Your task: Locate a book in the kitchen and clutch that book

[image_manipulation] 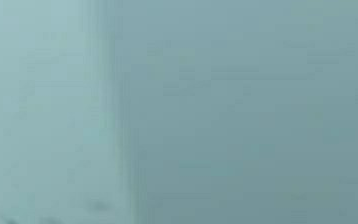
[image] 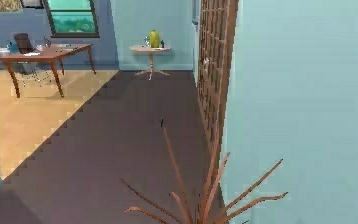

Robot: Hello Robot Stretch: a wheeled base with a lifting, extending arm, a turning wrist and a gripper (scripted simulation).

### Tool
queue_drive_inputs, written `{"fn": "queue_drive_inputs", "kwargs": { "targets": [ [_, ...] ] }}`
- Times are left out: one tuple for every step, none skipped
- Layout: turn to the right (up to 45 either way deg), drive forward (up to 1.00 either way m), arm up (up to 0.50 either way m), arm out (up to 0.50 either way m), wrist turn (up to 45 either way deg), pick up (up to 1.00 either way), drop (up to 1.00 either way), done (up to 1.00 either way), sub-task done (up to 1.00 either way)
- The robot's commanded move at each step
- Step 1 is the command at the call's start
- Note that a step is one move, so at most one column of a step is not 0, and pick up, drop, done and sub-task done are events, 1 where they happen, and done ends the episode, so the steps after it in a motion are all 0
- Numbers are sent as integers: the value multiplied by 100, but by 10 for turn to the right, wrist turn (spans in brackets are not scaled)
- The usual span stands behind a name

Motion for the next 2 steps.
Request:
{"fn": "queue_drive_inputs", "kwargs": {
  "targets": [
    [-450, 0, 0, 0, 0, 0, 0, 0, 0],
    [-450, 0, 0, 0, 0, 0, 0, 0, 0]
  ]
}}
